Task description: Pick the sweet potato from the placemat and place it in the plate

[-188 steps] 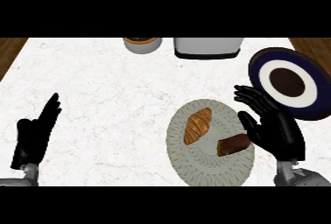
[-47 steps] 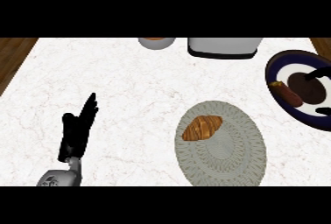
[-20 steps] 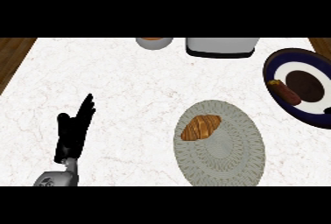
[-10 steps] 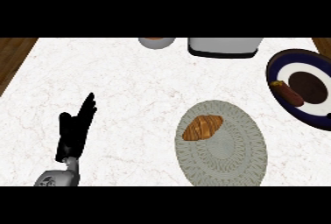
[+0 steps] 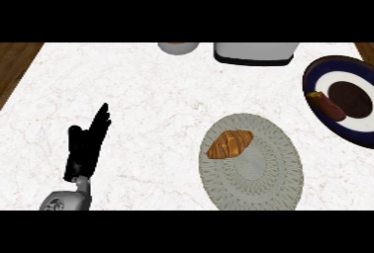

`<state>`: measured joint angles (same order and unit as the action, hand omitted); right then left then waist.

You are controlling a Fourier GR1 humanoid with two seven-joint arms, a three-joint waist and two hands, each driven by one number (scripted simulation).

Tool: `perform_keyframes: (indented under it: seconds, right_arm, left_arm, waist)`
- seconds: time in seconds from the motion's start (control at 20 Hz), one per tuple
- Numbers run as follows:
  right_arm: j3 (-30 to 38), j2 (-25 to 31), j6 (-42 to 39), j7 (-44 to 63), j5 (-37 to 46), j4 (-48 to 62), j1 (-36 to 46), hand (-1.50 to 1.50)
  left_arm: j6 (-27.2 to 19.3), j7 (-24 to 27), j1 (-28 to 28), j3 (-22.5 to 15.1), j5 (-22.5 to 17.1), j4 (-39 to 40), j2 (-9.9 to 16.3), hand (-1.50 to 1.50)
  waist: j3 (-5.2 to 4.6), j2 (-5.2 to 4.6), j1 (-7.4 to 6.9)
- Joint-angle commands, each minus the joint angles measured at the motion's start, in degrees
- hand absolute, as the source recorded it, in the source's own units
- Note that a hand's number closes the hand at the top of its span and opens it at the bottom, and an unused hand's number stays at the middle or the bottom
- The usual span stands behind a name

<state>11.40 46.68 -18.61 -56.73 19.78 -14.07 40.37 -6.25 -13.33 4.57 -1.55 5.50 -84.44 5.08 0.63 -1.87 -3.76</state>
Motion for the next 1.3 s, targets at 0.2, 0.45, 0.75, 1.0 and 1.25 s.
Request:
perform_keyframes:
  seconds: [0.2,0.45,0.75,1.0,1.25]
  right_arm:
    - [1.0,1.9,-5.1,-7.3,-1.4,1.5,-0.2,-1.5]
    - [1.3,2.9,-5.4,-7.4,-2.2,1.8,-1.3,-1.5]
    - [2.7,3.5,-4.4,-7.1,-4.0,1.8,-1.6,-1.5]
    - [4.6,4.3,-2.5,-2.9,-6.0,3.1,0.1,-1.5]
    - [4.1,6.1,-3.3,-3.7,-5.6,2.9,-1.1,-1.5]
  left_arm:
    - [-0.3,0.3,0.1,0.0,0.5,0.3,0.0,0.0]
    - [0.6,0.9,1.0,-0.3,-0.5,0.5,-0.6,0.0]
    - [0.3,1.6,0.2,-0.2,0.1,1.0,-0.4,0.0]
    - [-0.8,0.6,1.0,-0.9,0.6,0.5,-1.6,0.0]
    - [0.4,1.3,1.2,0.4,-0.4,1.4,-0.3,0.0]
  waist:
    - [0.1,-0.31,-0.71]
    - [0.16,-0.45,-0.37]
    - [0.24,-0.58,-0.65]
    - [0.31,-0.85,-1.47]
    - [0.31,-1.08,-1.2]
